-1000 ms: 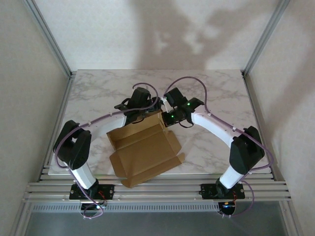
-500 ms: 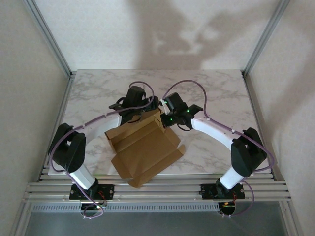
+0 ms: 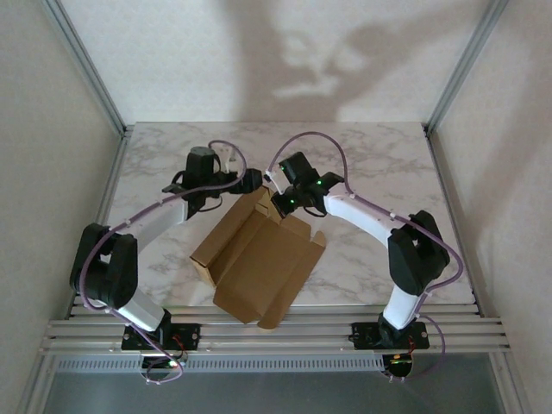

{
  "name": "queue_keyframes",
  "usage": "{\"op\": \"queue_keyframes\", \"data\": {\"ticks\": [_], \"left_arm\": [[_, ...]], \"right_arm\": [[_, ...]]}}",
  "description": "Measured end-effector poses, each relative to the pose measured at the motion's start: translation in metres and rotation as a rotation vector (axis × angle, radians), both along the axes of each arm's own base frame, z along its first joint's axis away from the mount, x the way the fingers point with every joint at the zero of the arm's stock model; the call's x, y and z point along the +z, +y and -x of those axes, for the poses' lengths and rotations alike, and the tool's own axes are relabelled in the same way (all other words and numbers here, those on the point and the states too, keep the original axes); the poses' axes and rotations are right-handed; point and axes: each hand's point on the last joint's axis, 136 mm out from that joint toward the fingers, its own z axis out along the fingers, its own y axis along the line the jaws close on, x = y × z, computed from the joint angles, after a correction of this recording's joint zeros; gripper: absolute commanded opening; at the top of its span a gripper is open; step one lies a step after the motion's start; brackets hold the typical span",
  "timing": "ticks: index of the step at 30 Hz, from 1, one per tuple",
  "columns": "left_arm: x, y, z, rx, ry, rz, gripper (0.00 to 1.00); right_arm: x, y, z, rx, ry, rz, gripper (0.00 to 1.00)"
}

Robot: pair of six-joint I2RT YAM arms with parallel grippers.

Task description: Fold the paper box

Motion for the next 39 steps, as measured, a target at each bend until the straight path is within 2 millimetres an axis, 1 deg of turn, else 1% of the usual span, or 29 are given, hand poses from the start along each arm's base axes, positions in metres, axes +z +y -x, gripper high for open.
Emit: {"op": "queue_keyframes", "data": {"ticks": [2,4,10,15,26,31,39], "left_arm": [[-0.011,-0.004,0.006,-0.033,0.015,0.006,0.99],[-0.016,-0.007,0.008,-0.06,0.013,0.014,0.99],[-0.01,-0.013,0.003,-0.091,-0.039,0.031,0.99],[-0.019,-0.015,-0.002,-0.092,-0.035,0.031,0.99],[-0.023,-0.013,-0.015,-0.073,-0.033,0.025,0.99],[-0.027,-0.014,-0.023,-0.063,-0.006,0.011,0.99],[-0.03,-0.011,-0.027,-0.049,0.03,-0.015,0.99]], "right_arm": [[0.0,0.0,0.0,0.011,0.002,0.0,0.0],[0.0,0.0,-0.001,0.015,0.004,0.003,0.0],[0.0,0.001,0.0,0.027,0.013,-0.003,0.0],[-0.001,0.0,0.0,0.028,0.019,-0.003,0.0],[-0.001,0.001,0.0,0.028,0.021,-0.004,0.01],[-0.001,0.001,0.0,0.021,0.024,-0.008,0.09],[-0.001,0.001,0.003,-0.002,0.053,-0.024,0.23]]}}
